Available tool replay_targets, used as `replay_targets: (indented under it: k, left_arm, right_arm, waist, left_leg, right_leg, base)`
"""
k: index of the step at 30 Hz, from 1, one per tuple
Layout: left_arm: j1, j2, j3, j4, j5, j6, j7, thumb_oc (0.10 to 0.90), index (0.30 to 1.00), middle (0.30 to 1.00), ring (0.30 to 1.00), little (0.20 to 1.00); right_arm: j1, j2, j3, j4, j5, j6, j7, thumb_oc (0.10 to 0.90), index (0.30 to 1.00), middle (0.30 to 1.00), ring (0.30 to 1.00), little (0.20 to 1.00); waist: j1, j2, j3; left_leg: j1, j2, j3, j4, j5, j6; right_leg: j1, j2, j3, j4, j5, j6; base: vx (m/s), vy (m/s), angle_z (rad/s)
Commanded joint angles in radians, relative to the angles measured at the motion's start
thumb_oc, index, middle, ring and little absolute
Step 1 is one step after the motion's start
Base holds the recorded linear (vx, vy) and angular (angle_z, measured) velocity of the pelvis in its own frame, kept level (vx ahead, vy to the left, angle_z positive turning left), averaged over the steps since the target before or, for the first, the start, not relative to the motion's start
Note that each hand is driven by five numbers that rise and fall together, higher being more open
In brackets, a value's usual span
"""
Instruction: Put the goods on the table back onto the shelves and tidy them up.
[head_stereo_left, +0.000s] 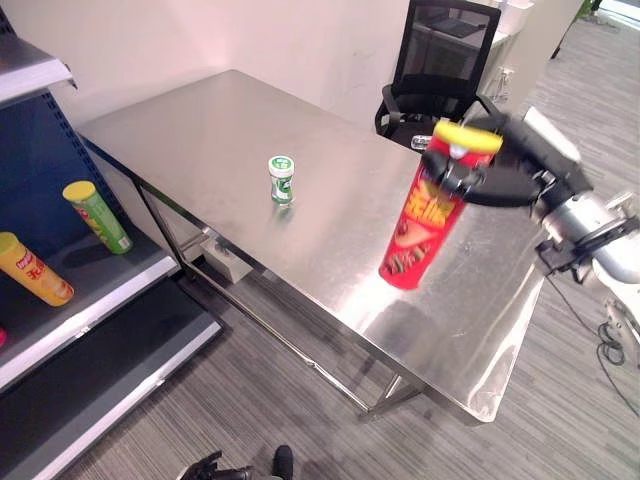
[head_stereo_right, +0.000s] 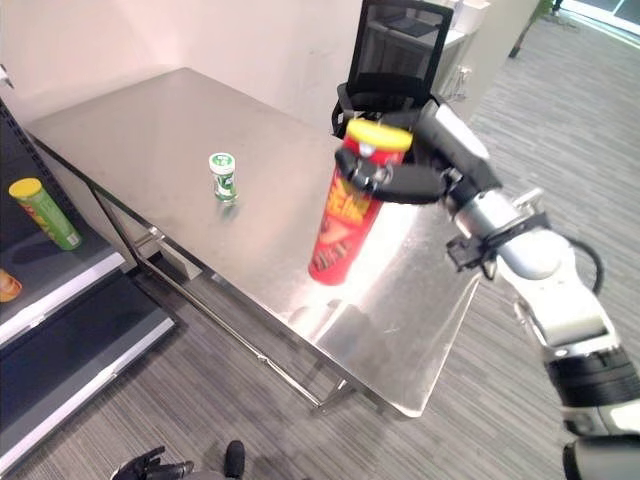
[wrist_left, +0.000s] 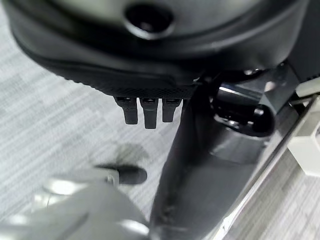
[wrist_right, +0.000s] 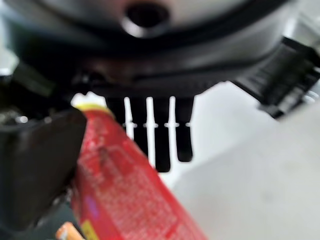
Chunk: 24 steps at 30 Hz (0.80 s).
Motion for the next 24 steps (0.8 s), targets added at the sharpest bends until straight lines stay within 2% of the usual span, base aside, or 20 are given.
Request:
replay_targets:
  k: [1,4,7,8,10,11,12,13,15,16,18,20,21,22,23,24]
  left_arm:
    - [-0.037,0.037,-0.091,0.019,0.019,-0.024,0.023,0.800,0.900,0.900,0.900,0.900]
    - [-0.043,0.037,-0.085,0.021,0.012,-0.026,0.034,0.800,0.900,0.900,0.900,0.900]
    - [-0.043,0.037,-0.085,0.021,0.012,-0.026,0.034,0.800,0.900,0.900,0.900,0.900]
    - [-0.046,0.028,-0.079,0.024,0.006,-0.026,0.044,0.800,0.900,0.900,0.900,0.900]
    - [-0.046,0.028,-0.078,0.024,0.006,-0.026,0.044,0.800,0.900,0.900,0.900,0.900]
    - [-0.042,0.016,-0.074,0.016,0.009,-0.030,0.043,0.800,0.900,0.900,0.900,0.900]
    - [-0.040,0.017,-0.066,0.015,0.015,-0.030,0.045,0.800,0.900,0.900,0.900,0.900]
    - [-0.042,0.017,-0.061,0.014,0.013,-0.031,0.046,0.800,0.900,0.900,0.900,0.900]
    - [-0.039,0.016,-0.050,0.005,0.013,-0.037,0.046,0.800,0.900,0.900,0.900,0.900]
    - [-0.036,0.011,-0.052,-0.007,0.017,-0.040,0.046,0.800,0.900,0.900,0.900,0.900]
    - [-0.034,0.009,-0.053,-0.009,0.021,-0.040,0.049,0.800,0.900,0.900,0.900,0.900]
    - [-0.027,0.003,-0.055,-0.012,0.028,-0.039,0.051,0.800,0.900,0.900,0.900,0.900]
    - [-0.023,-0.001,-0.054,-0.016,0.029,-0.038,0.050,0.800,0.900,0.900,0.900,0.900]
    - [-0.022,-0.004,-0.058,-0.017,0.044,-0.036,0.042,0.800,0.900,0.900,0.900,0.900]
    - [-0.021,-0.003,-0.059,-0.018,0.044,-0.036,0.042,0.800,0.900,0.900,0.900,0.900]
    - [-0.022,-0.005,-0.062,-0.018,0.051,-0.035,0.039,0.800,0.900,0.900,0.900,0.900]
  right_arm:
    - [-0.228,-0.024,-0.050,-0.055,0.030,-0.178,-0.169,0.400,0.300,0.300,0.300,0.300]
    - [-0.263,0.010,-0.055,-0.085,0.022,-0.200,-0.192,0.400,0.300,0.300,0.300,0.300]
    - [-0.263,0.010,-0.054,-0.085,0.022,-0.200,-0.192,0.400,0.300,0.300,0.300,0.300]
    - [-0.289,0.039,-0.060,-0.127,-0.004,-0.215,-0.213,0.400,0.300,0.300,0.300,0.300]
    - [-0.289,0.039,-0.060,-0.127,-0.005,-0.215,-0.214,0.400,0.300,0.300,0.300,0.300]
    - [-0.280,0.063,-0.062,-0.160,-0.037,-0.218,-0.223,0.400,0.300,0.300,0.300,0.300]
    - [-0.273,0.070,-0.059,-0.186,-0.063,-0.209,-0.221,0.400,0.300,0.300,0.300,0.300]
    - [-0.271,0.085,-0.056,-0.202,-0.062,-0.209,-0.215,0.400,0.300,0.300,0.300,0.300]
    - [-0.257,0.098,-0.044,-0.235,-0.101,-0.199,-0.206,0.400,0.300,0.300,0.300,0.300]
    - [-0.250,0.104,-0.031,-0.250,-0.122,-0.191,-0.191,0.400,0.300,0.300,0.300,0.300]
    - [-0.251,0.114,-0.021,-0.254,-0.127,-0.186,-0.186,0.400,0.300,0.300,0.300,0.300]
    - [-0.256,0.139,0.017,-0.264,-0.132,-0.171,-0.161,0.400,0.300,0.300,0.300,0.300]
    - [-0.261,0.136,0.027,-0.276,-0.142,-0.165,-0.153,0.400,0.300,0.300,0.300,0.300]
    - [-0.246,0.139,0.031,-0.287,-0.169,-0.157,-0.141,0.400,0.300,0.300,0.300,0.300]
    - [-0.242,0.139,0.029,-0.290,-0.170,-0.156,-0.141,0.400,0.300,0.300,0.300,0.300]
    - [-0.235,0.145,0.026,-0.290,-0.190,-0.153,-0.146,0.400,0.300,0.300,0.300,0.300]
  waist:
    - [0.064,0.016,-0.048]
    - [0.083,0.024,-0.029]
    - [0.081,0.024,-0.031]
    - [0.102,0.038,0.004]
    - [0.098,0.038,0.002]
    - [0.084,0.026,0.018]
    - [0.076,0.017,0.012]
    - [0.069,0.016,0.005]
    - [0.049,0.028,-0.013]
    - [0.033,0.045,-0.036]
    - [0.028,0.054,-0.042]
    - [0.019,0.074,-0.055]
    - [0.009,0.080,-0.059]
    - [0.010,0.089,-0.063]
    - [0.011,0.087,-0.064]
    - [0.015,0.090,-0.064]
  left_leg:
    - [0.034,0.164,0.010,-0.028,0.030,-0.156]
    - [0.007,0.178,-0.020,-0.028,0.066,-0.169]
    - [0.004,0.178,-0.022,-0.028,0.067,-0.169]
    - [-0.046,0.181,-0.021,0.001,0.104,-0.178]
    - [-0.051,0.180,-0.025,0.002,0.104,-0.178]
    - [-0.051,0.220,0.093,0.108,0.059,-0.147]
    - [-0.033,0.248,0.095,0.189,0.014,-0.144]
    - [0.002,0.280,0.095,0.219,-0.009,-0.156]
    - [0.110,0.345,0.105,0.230,-0.007,-0.178]
    - [0.178,0.376,0.107,0.214,0.009,-0.196]
    - [0.202,0.380,0.102,0.203,0.010,-0.204]
    - [0.228,0.352,0.081,0.162,-0.030,-0.208]
    - [0.233,0.341,0.108,0.120,-0.053,-0.200]
    - [0.234,0.318,0.154,0.075,-0.110,-0.186]
    - [0.235,0.314,0.155,0.074,-0.112,-0.182]
    - [0.237,0.295,0.169,0.045,-0.140,-0.175]
  right_leg:
    - [0.022,0.021,-0.024,0.006,-0.051,0.018]
    - [0.018,0.041,-0.029,0.006,-0.059,0.003]
    - [0.016,0.042,-0.030,0.006,-0.059,0.003]
    - [0.011,0.042,-0.057,0.006,-0.057,-0.004]
    - [0.009,0.042,-0.060,0.006,-0.057,-0.004]
    - [-0.023,0.003,-0.110,0.006,-0.031,-0.014]
    - [-0.033,-0.016,-0.131,0.006,-0.019,-0.016]
    - [-0.031,-0.022,-0.131,0.006,-0.031,-0.013]
    - [-0.042,-0.042,-0.172,0.006,-0.015,-0.001]
    - [-0.058,-0.065,-0.206,0.010,0.001,0.012]
    - [-0.068,-0.076,-0.220,0.011,0.013,0.021]
    - [-0.096,-0.110,-0.236,0.018,0.052,0.047]
    - [-0.106,-0.128,-0.241,0.023,0.076,0.061]
    - [-0.115,-0.174,-0.262,0.039,0.107,0.083]
    - [-0.116,-0.179,-0.261,0.041,0.110,0.086]
    - [-0.119,-0.207,-0.277,0.050,0.128,0.099]
  base:
    - [-0.12,-0.101,0.62]
    - [-0.11,-0.091,0.24]
    - [-0.09,-0.035,0.33]
    - [-0.22,-0.075,0.08]
    - [-0.24,-0.039,0.33]
    - [-0.35,0.042,0.61]
    - [-0.34,0.044,0.86]
    - [-0.14,0.129,1.15]
    - [-0.11,0.216,1.03]
    - [-0.08,0.211,0.47]
    - [-0.10,0.215,0.68]
    - [-0.15,0.289,0.86]
    - [-0.17,0.403,0.77]
    - [-0.12,0.326,0.67]
    - [-0.12,0.340,0.57]
    - [-0.14,0.401,1.05]
